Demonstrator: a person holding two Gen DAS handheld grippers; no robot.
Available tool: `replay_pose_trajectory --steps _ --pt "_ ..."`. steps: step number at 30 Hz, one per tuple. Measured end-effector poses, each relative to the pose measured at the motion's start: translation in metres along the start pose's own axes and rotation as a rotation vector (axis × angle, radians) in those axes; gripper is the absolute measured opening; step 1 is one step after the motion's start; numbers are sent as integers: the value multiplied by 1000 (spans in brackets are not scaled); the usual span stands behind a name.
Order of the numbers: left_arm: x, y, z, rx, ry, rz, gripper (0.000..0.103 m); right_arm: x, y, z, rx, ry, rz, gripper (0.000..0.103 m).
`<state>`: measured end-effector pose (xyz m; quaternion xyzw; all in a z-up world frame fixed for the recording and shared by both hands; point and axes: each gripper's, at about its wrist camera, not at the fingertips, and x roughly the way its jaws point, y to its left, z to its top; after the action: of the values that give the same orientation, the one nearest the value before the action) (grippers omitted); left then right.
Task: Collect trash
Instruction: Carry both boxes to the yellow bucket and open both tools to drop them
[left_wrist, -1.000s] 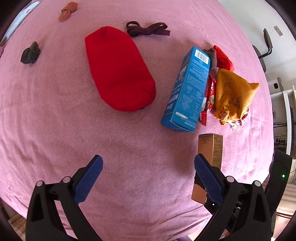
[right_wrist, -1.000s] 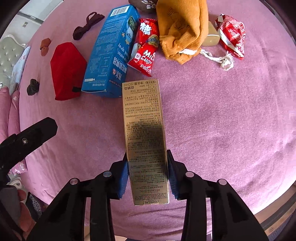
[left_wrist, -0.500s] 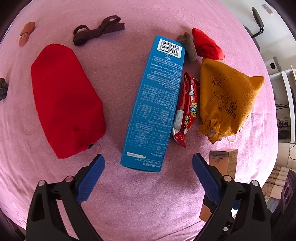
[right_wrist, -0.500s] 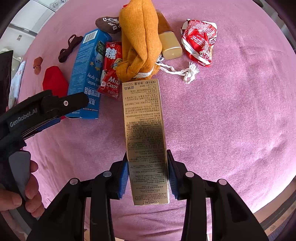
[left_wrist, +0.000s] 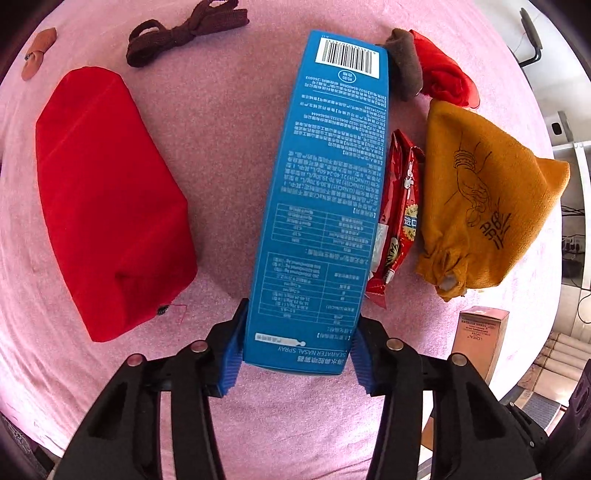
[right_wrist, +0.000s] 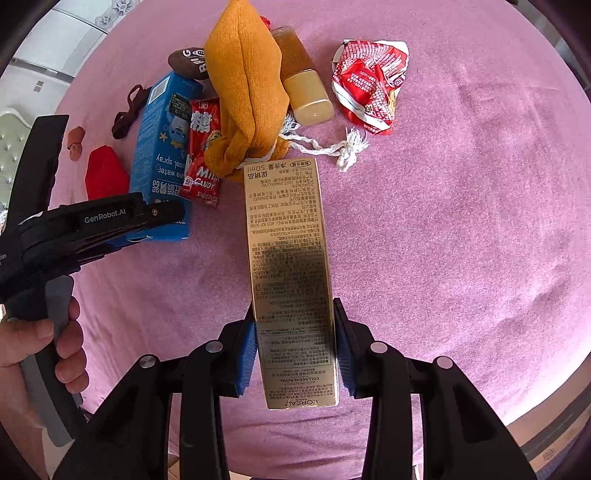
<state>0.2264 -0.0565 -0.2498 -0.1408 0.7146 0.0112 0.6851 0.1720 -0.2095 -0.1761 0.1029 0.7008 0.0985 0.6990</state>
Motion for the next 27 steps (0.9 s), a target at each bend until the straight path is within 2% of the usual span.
replay_pose_trajectory --steps 8,19,23,27 --pt "-20 -1 -47 -20 -15 -52 47 -17 7 -5 -15 -19 0 37" --pt "-28 12 -89 -57 39 -143 46 -28 10 -47 18 -49 -8 37" --pt "-39 15 -100 -12 37 -151 46 -34 8 -69 37 -65 -23 37" --pt "-38 1 -114 60 44 -170 45 -43 1 -89 57 -92 -43 37"
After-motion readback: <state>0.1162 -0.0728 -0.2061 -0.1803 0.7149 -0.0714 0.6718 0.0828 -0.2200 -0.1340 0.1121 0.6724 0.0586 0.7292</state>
